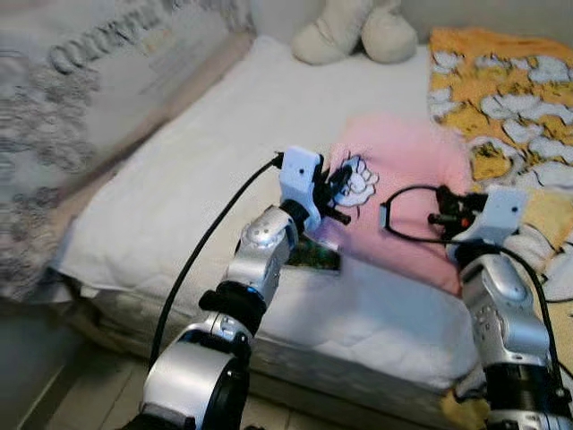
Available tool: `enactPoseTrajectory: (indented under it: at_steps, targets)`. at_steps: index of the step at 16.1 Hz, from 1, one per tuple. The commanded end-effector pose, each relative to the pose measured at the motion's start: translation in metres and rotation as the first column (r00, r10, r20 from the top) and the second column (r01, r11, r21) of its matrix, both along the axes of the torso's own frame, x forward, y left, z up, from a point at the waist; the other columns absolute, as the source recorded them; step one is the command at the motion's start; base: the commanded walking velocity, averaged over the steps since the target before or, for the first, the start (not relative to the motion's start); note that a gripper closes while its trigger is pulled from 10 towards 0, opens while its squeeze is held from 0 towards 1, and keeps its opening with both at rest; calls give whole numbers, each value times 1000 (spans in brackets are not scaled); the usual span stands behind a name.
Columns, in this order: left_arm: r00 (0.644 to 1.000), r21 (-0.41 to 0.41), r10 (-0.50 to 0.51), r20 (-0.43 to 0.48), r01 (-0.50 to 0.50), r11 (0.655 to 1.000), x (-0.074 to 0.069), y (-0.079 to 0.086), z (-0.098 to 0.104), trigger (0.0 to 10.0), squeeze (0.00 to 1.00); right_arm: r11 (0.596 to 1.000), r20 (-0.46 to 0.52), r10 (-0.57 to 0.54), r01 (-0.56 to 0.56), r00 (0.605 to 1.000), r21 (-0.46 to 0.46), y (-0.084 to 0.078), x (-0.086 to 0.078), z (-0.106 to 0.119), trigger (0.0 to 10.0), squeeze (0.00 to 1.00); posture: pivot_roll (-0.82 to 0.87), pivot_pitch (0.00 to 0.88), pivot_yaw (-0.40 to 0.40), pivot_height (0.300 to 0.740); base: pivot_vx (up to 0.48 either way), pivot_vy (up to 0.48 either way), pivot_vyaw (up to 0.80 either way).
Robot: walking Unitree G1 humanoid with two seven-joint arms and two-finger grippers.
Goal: Clean up the room
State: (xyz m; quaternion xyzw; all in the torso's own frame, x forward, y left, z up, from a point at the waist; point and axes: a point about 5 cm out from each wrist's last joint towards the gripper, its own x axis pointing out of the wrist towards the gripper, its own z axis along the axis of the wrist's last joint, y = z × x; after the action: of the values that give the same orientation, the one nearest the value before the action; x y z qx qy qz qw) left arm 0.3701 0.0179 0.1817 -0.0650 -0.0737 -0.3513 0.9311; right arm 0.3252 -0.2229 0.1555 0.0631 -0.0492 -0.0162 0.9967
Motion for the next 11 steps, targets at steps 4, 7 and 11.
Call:
enactPoseTrajectory:
  at_steps: [4,7,11]
  targets:
    - [999,-12,38,6,-38,999,4,2,4,10000,0,999,-4,-10,9,1000,-38,-3,-1,0,10000,0,-24,0,98,740,0,480,0]
    - [999,-17,48,-17,-49,999,5,3,3,10000,0,999,-7,3,-3,1000,-54,-1,-2,0,10000,0,-27,0,96,740,0,480,0]
    - [997,5,67,-32,-67,998,9,7,0,10000,0,998,-23,7,-8,1000,-61,0,-3,-5,10000,0,-28,0,100,740,0,480,0]
